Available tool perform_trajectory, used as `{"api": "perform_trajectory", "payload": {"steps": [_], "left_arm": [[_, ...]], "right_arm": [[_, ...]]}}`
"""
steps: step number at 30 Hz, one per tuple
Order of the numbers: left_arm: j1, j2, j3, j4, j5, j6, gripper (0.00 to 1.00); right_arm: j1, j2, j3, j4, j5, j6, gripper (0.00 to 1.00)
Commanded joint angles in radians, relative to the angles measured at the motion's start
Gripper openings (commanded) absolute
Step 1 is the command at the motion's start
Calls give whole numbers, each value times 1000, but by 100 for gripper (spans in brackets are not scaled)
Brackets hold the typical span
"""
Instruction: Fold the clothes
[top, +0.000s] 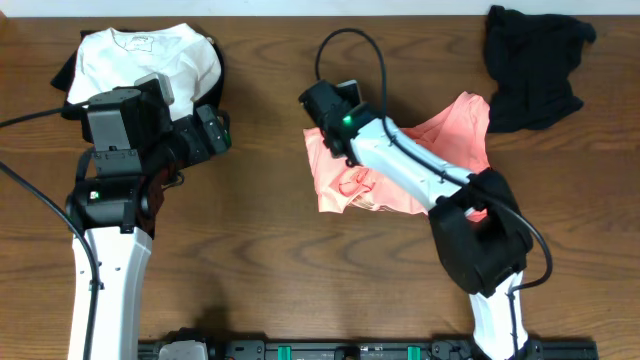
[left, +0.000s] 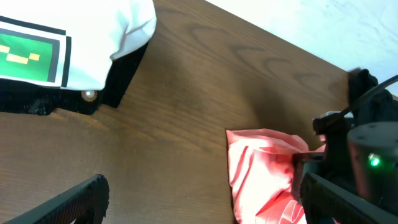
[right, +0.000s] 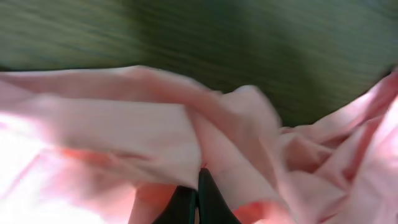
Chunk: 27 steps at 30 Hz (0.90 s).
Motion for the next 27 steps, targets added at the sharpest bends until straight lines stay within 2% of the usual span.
{"api": "perform_trajectory", "payload": {"steps": [1, 6, 9, 10, 11, 12, 14, 20, 27], "left_arm": [[5, 5, 3, -1, -6, -9, 98], [5, 6, -4, -1, -7, -9, 98], [5, 12, -5, -1, -7, -9, 98], [5, 16, -5, -1, -7, -8, 98], [5, 21, -5, -1, -7, -9, 98], [5, 27, -5, -1, -7, -9, 98], [5, 39, -5, -1, -7, -9, 98], [5, 85, -5, -1, -6, -9, 98], [5, 103, -5, 7, -37, -5, 98]], "right_arm": [[-59, -34, 55, -6, 27, -98, 1], [-166, -46, 88, -10, -63, -180, 1], [-234, -46, 89, -14, -195, -216, 9], [-256, -46, 89, -20, -238, -218, 32], [-280, -46, 89, -26, -287, -218, 64], [-296, -46, 90, -32, -322, -218, 79], [-324, -46, 105, -59, -392, -218, 89], [-340, -72, 212, -199, -502, -249, 90], [-249, -131, 273, -343, -538, -296, 91]]}}
